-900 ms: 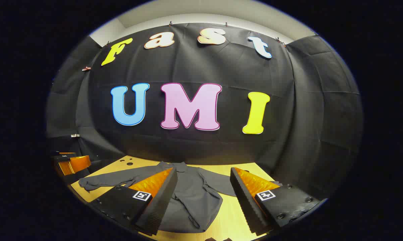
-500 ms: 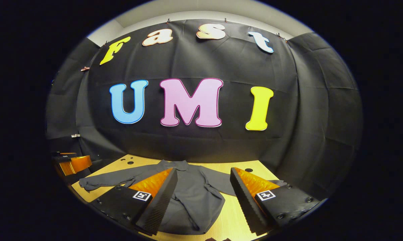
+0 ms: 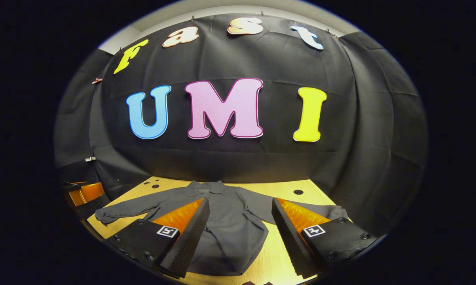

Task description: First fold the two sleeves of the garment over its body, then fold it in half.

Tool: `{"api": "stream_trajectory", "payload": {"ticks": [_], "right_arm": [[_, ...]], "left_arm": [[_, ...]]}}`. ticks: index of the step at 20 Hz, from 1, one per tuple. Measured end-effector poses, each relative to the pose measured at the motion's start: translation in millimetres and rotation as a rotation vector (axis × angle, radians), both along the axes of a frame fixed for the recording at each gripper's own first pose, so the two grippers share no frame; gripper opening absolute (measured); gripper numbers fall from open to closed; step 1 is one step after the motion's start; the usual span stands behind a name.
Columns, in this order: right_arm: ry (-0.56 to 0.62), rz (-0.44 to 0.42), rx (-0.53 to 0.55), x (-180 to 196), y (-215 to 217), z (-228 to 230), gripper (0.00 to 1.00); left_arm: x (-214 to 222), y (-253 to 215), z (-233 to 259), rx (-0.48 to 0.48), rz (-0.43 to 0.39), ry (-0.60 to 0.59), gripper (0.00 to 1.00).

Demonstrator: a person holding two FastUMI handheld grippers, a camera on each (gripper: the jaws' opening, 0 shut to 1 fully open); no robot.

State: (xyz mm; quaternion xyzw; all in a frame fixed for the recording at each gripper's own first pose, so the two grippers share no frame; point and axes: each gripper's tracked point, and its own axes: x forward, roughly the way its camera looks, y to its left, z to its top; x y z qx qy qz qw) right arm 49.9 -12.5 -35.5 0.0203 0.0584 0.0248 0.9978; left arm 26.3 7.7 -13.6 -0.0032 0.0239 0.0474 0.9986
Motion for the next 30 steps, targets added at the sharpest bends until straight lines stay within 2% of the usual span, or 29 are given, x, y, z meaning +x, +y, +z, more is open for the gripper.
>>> {"api": "stream_trajectory", "payload": {"ticks": [6,9,13,15,20,23,27,30], "right_arm": [[0.052,-0.025,0.038,18.2,-15.6,-16.3,0.98],[0.091,-0.037,0.038,29.4,-26.7,-28.0,0.98],[0.115,-0.1,-0.047,54.2,-67.6,-45.0,0.98],[0.161,-0.117,-0.016,68.2,-86.6,-60.1,0.98],[0.249,-0.286,0.081,100.3,-164.0,-99.5,0.98],[0.31,-0.396,0.15,105.8,-205.4,-122.2,0.98],[0.364,-0.512,0.156,114.9,-263.3,-149.5,0.99],[0.393,-0.568,0.178,123.8,-294.9,-168.4,0.99]], "left_arm": [[6.4,1.4,-4.3,0.051,0.05,0.015,0.96],[8.0,-10.6,-6.1,0.084,0.031,0.016,0.96],[11.9,-19.3,-15.6,0.08,0.022,0.043,0.96],[15.3,-21.6,-22.4,0.085,0.028,0.062,0.96],[22.4,-26.1,-34.6,0.119,0.041,0.101,0.96],[31.1,-28.7,-43.6,0.12,0.049,0.133,0.96],[47.1,-33.5,-52.9,0.108,0.071,0.179,0.96],[56.2,-40.0,-60.4,0.106,0.076,0.206,0.96]]}}
